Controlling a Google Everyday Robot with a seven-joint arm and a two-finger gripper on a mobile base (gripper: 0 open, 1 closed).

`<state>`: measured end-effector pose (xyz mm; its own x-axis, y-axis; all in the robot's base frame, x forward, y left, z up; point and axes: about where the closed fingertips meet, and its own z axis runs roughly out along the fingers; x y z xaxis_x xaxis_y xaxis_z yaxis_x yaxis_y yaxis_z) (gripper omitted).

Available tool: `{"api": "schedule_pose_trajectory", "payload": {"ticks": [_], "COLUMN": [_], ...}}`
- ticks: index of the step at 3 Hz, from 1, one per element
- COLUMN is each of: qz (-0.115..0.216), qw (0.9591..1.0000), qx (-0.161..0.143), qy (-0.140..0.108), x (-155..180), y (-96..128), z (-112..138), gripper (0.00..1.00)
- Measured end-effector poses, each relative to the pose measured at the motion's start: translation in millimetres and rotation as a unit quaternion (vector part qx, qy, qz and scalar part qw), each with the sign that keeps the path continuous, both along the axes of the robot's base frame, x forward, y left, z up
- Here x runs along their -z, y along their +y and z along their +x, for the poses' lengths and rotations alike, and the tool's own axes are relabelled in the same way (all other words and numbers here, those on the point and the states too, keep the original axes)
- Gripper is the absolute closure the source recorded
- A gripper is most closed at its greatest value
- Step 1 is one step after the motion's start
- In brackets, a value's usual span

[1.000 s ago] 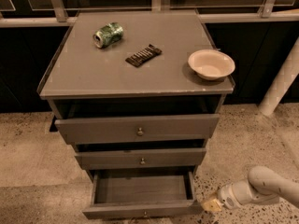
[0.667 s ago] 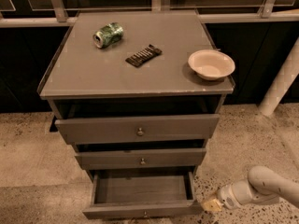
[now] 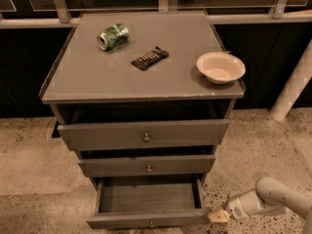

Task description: Close bottom drawer

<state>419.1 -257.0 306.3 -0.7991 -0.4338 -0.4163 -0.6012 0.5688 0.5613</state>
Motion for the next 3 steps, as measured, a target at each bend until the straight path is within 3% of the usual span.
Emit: {"api": "schedule_pose_trajectory", "payload": {"ticks": [3], "qz": [0.023], "qw": [0.9978], "qx": [0.006], "qy": [0.062], "x": [64], "y": [9], "z": [5], "gripper": [1.0]}}
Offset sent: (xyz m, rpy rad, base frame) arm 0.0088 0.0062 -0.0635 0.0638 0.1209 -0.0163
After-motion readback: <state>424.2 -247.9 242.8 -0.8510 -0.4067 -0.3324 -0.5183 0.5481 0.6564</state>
